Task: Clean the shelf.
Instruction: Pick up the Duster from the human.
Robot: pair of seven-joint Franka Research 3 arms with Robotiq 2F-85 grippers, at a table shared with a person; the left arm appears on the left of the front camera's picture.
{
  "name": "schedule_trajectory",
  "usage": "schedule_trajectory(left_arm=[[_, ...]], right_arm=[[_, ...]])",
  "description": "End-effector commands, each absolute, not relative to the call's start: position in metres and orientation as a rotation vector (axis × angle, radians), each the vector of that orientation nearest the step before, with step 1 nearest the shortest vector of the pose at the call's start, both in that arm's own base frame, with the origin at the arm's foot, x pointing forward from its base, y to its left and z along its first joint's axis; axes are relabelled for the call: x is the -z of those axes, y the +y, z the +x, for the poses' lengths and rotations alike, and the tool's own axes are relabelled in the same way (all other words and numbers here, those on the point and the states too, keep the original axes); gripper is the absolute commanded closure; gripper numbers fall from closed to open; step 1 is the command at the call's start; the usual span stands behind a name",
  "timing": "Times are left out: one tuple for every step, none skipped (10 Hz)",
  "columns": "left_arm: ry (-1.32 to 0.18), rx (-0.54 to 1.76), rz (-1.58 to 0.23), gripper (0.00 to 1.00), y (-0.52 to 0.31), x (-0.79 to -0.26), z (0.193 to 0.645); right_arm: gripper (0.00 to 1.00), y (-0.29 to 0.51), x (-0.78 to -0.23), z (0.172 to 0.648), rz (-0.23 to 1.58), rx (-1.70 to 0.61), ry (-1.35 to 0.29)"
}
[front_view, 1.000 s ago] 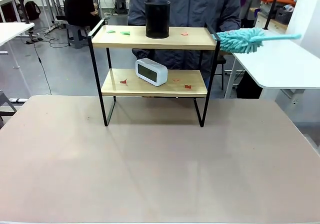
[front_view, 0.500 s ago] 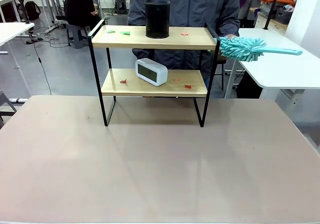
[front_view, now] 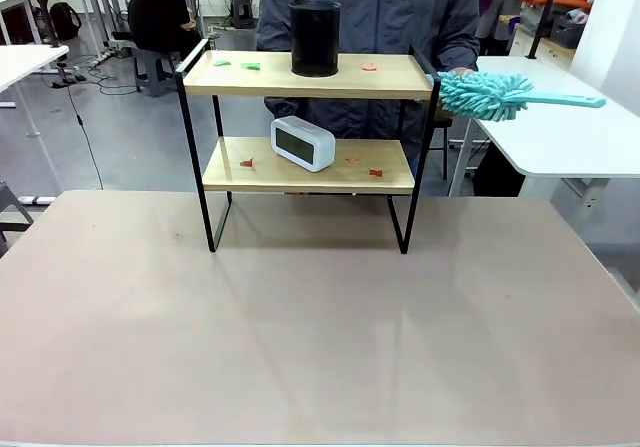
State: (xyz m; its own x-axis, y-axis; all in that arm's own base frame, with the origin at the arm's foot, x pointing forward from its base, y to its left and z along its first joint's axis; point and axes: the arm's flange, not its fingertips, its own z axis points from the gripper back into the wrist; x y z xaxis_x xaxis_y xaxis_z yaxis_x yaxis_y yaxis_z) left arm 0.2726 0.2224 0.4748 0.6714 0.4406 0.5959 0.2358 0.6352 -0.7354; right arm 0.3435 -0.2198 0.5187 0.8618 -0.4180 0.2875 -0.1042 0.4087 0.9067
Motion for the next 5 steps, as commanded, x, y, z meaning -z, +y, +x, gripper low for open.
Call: schedule_trajectory(left_arm=[[-0.880,-0.113,-0.905,0.00,0.224,-0.475,0.274],[-0.880,-0.113,-0.905,0.00,0.224,-0.475,0.274],[-0.880,-0.113,-0.905,0.00,0.224,-0.475,0.274],[-0.880,-0.113,-0.905,0.00,0.224,-0.475,0.274],[-0.880,-0.113,-0.905,0.00,0.224,-0.475,0.274]], right_arm=[[0.00,-0.224,-0.521,0.376,1.196,0.179,-0.488],[0.00,-0.220,-0.519,0.344,1.146,0.209,-0.523],[0.00,-0.220,-0.519,0.344,1.146,0.209,-0.523],[0.00,-0.216,-0.514,0.379,1.163,0.204,-0.475],[0.00,-0.218,-0.509,0.393,1.280,0.262,-0.442]])
